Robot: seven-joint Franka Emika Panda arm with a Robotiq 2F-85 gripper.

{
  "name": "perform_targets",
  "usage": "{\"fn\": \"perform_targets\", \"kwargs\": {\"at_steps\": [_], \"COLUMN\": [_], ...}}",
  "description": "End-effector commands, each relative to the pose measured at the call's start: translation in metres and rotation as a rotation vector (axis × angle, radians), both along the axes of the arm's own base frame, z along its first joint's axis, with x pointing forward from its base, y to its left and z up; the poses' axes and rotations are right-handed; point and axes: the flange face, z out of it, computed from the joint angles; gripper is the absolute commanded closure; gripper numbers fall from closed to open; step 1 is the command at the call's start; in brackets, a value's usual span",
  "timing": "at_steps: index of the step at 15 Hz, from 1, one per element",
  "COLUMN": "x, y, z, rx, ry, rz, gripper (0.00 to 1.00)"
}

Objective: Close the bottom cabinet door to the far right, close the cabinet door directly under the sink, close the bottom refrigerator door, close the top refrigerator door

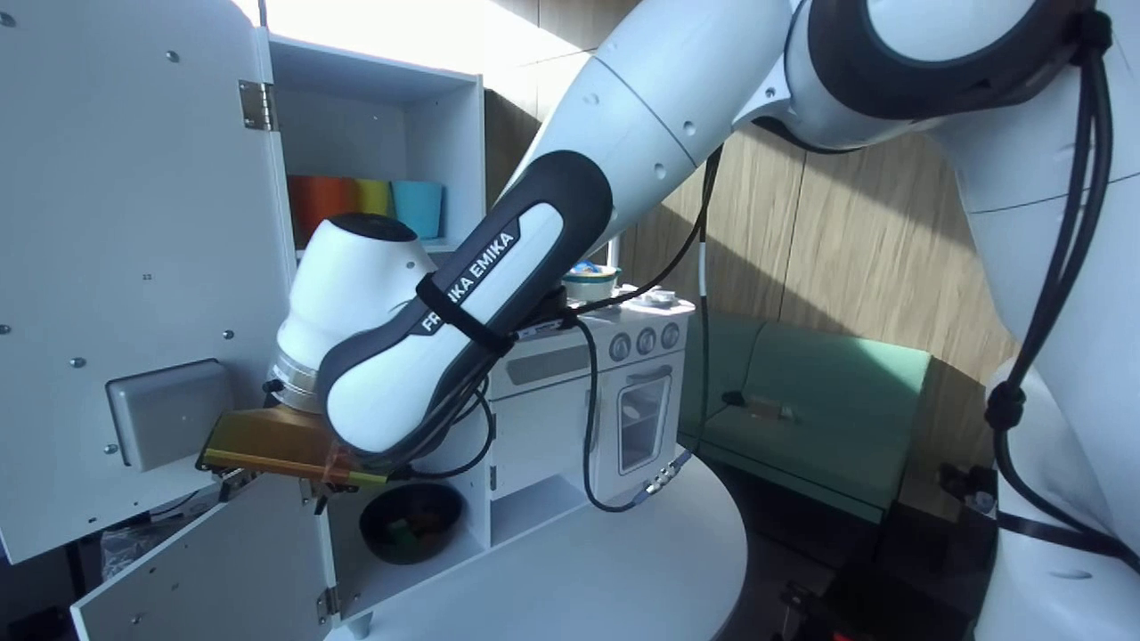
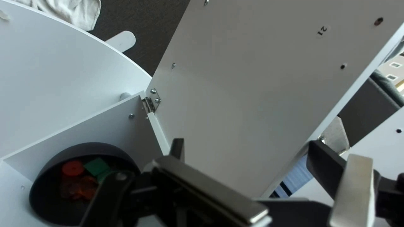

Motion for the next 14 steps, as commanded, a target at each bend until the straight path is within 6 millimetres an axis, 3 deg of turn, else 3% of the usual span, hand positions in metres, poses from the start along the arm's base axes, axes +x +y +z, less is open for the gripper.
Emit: {"fn": "perform_targets", "kwargs": {"at_steps": [1, 8, 14], "x": [0.01, -0.012, -0.029], "y": [0.022, 0.024, 0.009], "z": [-0.007, 0.013, 0.039], "rx": [0.068, 0.031, -0.115], "ry": [-0.028, 0.049, 0.139], "rz": [-0.023, 0.045, 0.074], "gripper": [0.0, 0.0, 0.0]}}
